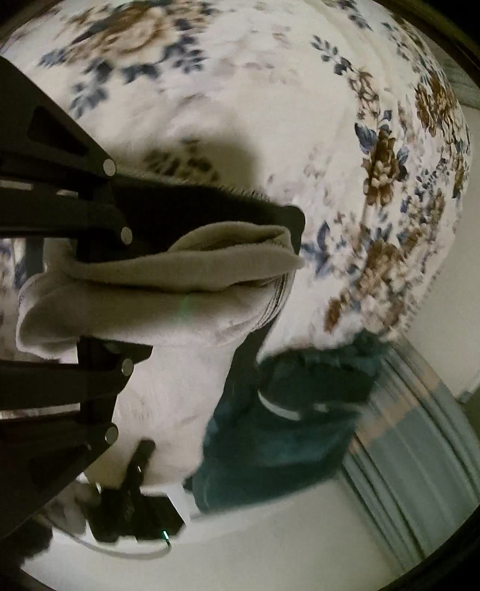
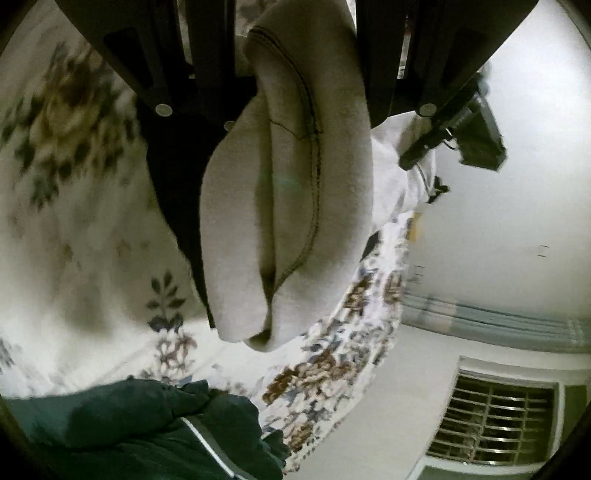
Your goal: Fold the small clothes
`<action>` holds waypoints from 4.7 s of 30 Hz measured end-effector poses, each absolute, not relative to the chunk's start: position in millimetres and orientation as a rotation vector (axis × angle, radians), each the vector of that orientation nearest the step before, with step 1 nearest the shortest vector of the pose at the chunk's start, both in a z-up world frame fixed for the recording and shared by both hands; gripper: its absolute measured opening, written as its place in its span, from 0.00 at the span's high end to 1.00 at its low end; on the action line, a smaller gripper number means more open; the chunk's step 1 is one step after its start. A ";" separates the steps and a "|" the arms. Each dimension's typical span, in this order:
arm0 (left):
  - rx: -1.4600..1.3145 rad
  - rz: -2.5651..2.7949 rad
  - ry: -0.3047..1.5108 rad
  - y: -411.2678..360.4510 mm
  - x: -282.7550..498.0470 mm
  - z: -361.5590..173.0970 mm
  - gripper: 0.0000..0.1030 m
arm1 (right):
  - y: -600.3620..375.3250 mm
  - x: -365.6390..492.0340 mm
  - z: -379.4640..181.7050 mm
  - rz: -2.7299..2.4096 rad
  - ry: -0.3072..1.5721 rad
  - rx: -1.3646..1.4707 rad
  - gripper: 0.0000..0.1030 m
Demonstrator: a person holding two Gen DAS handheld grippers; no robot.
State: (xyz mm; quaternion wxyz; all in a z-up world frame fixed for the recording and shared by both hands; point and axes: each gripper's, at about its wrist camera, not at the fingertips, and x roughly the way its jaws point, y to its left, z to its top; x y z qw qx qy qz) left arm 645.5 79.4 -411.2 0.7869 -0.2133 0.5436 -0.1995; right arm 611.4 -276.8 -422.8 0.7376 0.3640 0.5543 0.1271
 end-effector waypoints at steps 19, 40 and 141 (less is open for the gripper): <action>-0.081 -0.016 1.116 55.0 566.4 -380.3 0.00 | -232.4 546.9 -379.1 -0.231 1.296 0.010 0.02; -0.014 -0.045 0.864 3.7 357.8 -141.4 0.00 | -214.5 299.3 -85.1 -0.309 0.951 -0.047 0.00; -0.024 0.007 0.585 19.3 172.3 6.3 0.00 | -162.1 72.9 119.6 -0.151 0.664 -0.009 0.00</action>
